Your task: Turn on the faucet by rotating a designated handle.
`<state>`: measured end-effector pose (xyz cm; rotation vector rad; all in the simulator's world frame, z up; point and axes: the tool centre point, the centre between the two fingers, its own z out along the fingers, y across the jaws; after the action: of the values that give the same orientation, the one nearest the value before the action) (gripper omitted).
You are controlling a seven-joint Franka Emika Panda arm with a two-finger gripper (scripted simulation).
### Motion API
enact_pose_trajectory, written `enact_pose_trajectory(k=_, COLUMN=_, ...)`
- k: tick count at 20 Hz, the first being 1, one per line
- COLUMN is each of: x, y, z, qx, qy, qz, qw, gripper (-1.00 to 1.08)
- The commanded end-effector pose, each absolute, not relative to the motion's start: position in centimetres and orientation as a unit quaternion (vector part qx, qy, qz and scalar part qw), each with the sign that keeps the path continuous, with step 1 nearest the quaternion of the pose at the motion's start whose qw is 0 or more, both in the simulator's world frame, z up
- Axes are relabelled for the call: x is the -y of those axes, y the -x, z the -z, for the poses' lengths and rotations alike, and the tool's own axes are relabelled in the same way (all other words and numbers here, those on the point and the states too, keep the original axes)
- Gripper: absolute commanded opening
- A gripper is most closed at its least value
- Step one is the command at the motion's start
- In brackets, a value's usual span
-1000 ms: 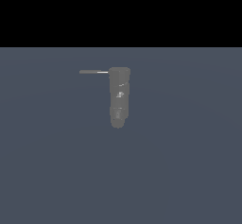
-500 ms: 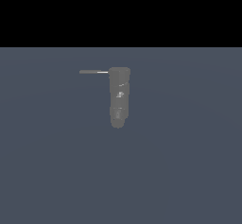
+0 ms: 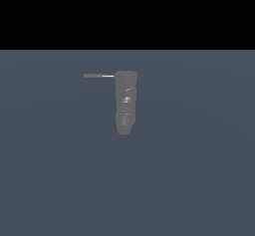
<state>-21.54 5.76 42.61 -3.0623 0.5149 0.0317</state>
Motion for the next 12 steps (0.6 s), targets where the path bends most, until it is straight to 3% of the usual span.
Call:
enact_pose_trajectory(k=1, x=-6.9, y=20.7, z=-41.7, qx=-0.191, qy=0.981, qz=-0.010, qw=0.018, gripper=-1.00)
enact_pose_trajectory(k=12, x=-11.1, y=16.1, z=-37.8, qx=-0.297, qy=0.955, qz=-0.009, qw=0.017, gripper=-1.00)
